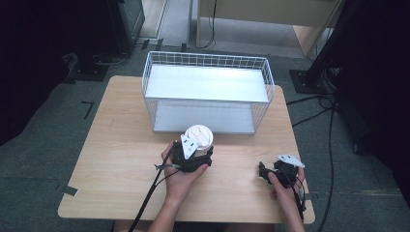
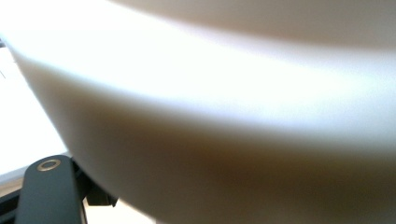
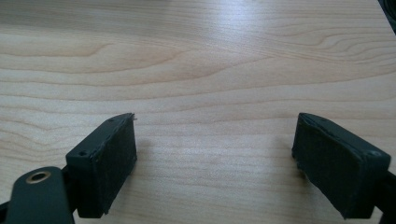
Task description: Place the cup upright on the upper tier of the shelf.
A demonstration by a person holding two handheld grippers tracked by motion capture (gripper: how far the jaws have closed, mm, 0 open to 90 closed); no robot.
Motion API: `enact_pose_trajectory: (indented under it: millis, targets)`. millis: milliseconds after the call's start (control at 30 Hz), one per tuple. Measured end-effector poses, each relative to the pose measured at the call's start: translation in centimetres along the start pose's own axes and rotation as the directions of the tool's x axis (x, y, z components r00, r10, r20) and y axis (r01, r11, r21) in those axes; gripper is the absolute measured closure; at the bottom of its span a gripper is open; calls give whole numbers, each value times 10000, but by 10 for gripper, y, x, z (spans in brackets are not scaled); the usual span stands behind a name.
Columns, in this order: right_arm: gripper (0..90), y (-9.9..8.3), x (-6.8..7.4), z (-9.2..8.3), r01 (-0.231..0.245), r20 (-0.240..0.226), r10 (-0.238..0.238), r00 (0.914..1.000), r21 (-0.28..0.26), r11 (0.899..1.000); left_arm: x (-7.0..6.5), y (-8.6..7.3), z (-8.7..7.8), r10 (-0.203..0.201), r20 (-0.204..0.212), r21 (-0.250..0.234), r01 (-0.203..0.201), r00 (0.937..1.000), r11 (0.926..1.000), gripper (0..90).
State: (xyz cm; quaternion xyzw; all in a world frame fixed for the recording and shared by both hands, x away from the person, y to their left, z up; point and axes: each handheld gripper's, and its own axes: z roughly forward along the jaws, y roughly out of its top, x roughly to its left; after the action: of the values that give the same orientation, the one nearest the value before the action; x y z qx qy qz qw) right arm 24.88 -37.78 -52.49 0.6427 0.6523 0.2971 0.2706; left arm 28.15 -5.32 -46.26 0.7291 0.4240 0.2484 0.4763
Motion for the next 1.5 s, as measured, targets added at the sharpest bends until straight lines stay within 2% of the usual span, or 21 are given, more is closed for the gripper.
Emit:
enact_pose_trajectory:
  millis: [67,167,200,233,367,567,767,800,900,1000,1133,1500]
  targets:
    - [137,0,0,0,-5,-5,5,10000,-1,10000,1,1,-1,9,-35,-95,-10,10000,10000,159]
    - [137,0,0,0,2,-8,-2,10000,0,10000,3,8,-8,-40,-148,-591,31,9999,9982,160]
    - [137,0,0,0,2,-8,-2,10000,0,10000,3,8,-8,-40,-148,-591,31,9999,9982,160]
    - [137,0,0,0,-13,-13,13,10000,-1,10000,5,13,-12,-111,-208,-771,95,9997,9970,160]
    - [137,0,0,0,-24,-11,24,10000,10,10000,9,21,-17,-145,-339,-933,113,9993,9956,160]
    - [138,0,0,0,-30,-16,30,10000,9,10000,19,43,-32,-198,-530,-1488,117,9984,9888,160]
    - [137,0,0,0,-23,-14,23,10000,2,10000,22,61,-42,-3,-640,-1738,-108,9980,9847,160]
    - [137,0,0,0,-31,-10,31,10000,18,10000,23,69,-46,-5,-649,-1892,-118,9979,9819,160]
    - [137,0,0,0,15,-14,-15,10000,-9,10000,23,82,-50,134,-783,-1916,-283,9968,9811,161]
    - [137,0,0,0,20,-14,-20,10000,-8,10000,24,95,-54,174,-677,-2057,-310,9976,9781,161]
    - [137,0,0,0,18,-16,-18,10000,-8,10000,25,106,-56,202,-652,-2172,-339,9977,9755,161]
    - [137,0,0,0,-21,-19,21,10000,-7,10000,29,140,-60,421,-931,-2638,-654,9948,9623,161]
